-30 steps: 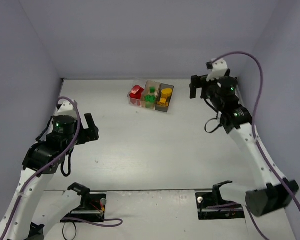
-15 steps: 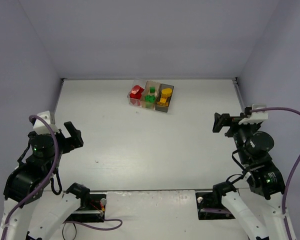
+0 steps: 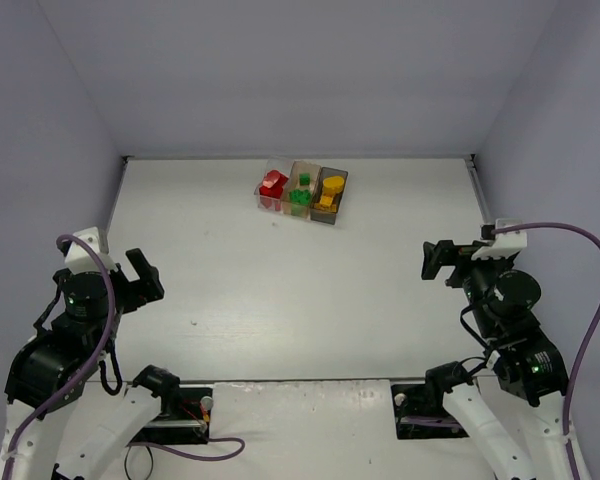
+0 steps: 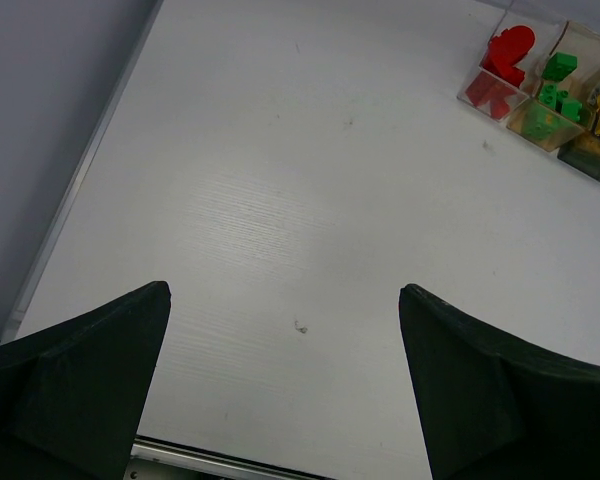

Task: Sort the legos into containers by color

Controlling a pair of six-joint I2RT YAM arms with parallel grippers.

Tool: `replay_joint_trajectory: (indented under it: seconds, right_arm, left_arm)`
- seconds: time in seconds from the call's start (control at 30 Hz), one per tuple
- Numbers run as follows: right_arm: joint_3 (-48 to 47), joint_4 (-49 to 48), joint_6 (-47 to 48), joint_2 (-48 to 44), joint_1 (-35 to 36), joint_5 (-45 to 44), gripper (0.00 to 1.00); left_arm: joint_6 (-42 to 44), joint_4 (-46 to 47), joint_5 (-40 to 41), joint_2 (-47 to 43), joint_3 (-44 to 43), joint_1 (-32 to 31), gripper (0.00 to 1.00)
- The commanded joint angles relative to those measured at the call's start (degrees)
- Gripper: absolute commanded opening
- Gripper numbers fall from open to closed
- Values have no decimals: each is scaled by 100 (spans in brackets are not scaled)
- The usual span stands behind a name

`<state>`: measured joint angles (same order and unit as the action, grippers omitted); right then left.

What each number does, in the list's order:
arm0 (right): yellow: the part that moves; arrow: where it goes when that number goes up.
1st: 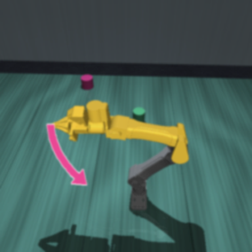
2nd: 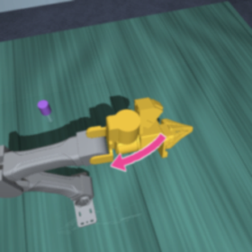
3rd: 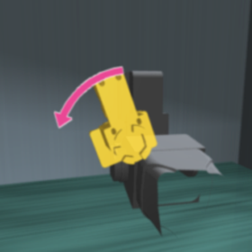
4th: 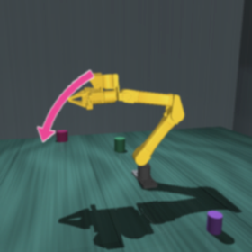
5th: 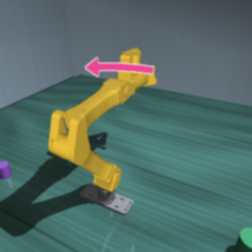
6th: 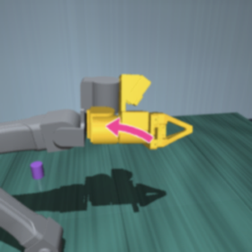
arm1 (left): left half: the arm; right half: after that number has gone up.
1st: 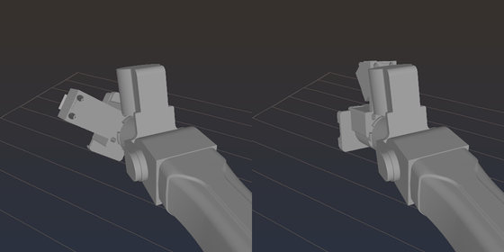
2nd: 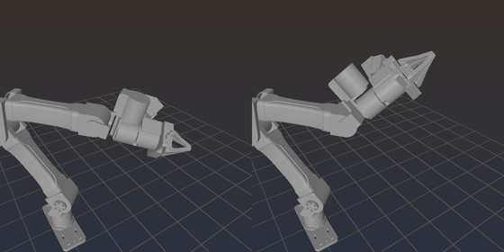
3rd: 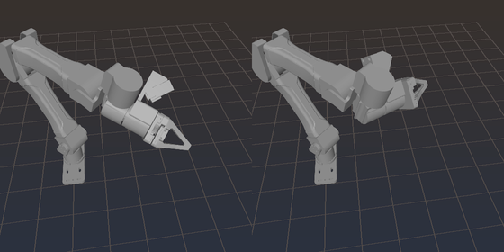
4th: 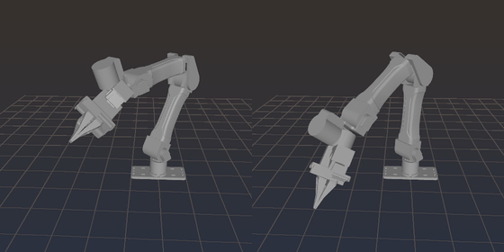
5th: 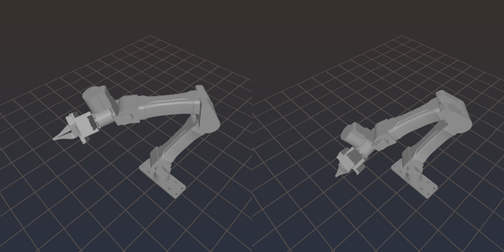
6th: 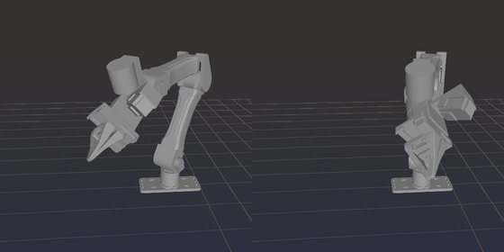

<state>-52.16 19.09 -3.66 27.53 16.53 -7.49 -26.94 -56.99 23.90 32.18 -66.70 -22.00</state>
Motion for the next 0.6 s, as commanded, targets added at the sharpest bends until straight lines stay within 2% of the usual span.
replay_joint_trajectory:
  seconds: [0.0, 0.57]
  right_arm:
    - [-101, -301, -73, -11, -1, -25, 100]
    - [-119, -266, -100, 86, -1, -95, 100]
  left_arm:
    - [-127, 65, 1, 156, -72, 29, 90]
    - [-66, 144, -201, 306, -45, 29, 90]
